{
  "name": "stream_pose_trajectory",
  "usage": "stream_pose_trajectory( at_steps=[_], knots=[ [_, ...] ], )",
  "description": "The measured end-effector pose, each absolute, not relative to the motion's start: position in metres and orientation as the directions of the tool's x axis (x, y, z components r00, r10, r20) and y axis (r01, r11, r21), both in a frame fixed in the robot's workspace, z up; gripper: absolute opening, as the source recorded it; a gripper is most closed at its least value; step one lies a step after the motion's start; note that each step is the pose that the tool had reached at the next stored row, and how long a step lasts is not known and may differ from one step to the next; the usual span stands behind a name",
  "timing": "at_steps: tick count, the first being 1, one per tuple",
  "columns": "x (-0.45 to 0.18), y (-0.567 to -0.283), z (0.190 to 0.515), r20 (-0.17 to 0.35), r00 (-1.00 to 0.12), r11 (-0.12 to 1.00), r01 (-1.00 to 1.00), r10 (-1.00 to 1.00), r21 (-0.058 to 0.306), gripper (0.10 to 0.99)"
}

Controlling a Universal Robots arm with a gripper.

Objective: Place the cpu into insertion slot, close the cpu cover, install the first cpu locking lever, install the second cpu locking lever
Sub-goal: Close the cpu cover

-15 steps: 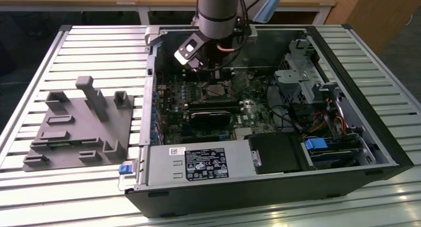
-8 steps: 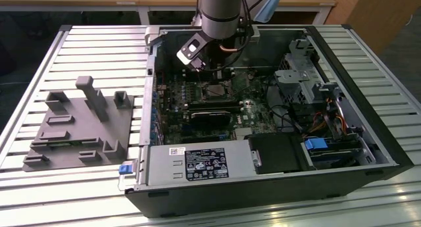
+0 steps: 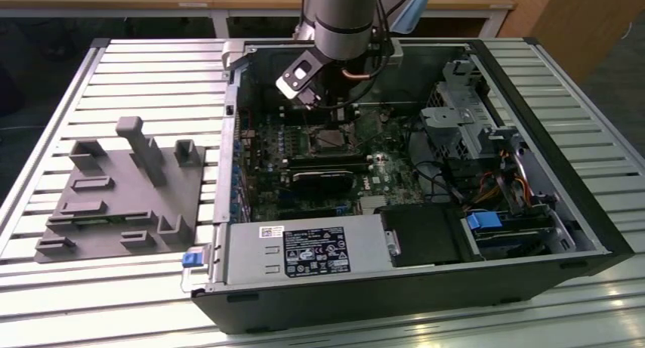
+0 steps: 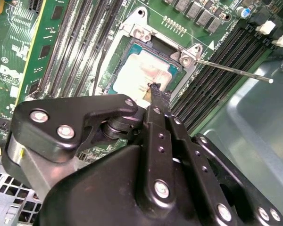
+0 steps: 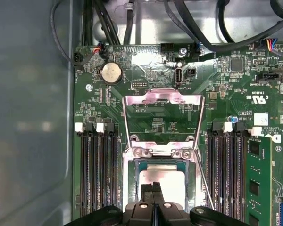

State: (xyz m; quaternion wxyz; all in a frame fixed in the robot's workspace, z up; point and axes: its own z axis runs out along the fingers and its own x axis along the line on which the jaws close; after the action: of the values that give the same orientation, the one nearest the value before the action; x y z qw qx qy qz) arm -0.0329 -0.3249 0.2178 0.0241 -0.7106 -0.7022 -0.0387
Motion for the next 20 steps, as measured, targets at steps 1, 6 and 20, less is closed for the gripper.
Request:
stream_pose_trajectory(
  at_steps=[1, 6, 20],
  knots=[
    [-0.033, -0.325, 0.218, 0.089, 0.011, -0.013, 1.000, 0.996, 0.020, 0.106],
    [-0.032, -0.325, 0.219, 0.089, 0.011, -0.013, 1.000, 0.996, 0.019, 0.106],
    [-0.032, -0.326, 0.253, 0.089, 0.011, -0.012, 1.000, 0.996, 0.013, 0.106]
  ],
)
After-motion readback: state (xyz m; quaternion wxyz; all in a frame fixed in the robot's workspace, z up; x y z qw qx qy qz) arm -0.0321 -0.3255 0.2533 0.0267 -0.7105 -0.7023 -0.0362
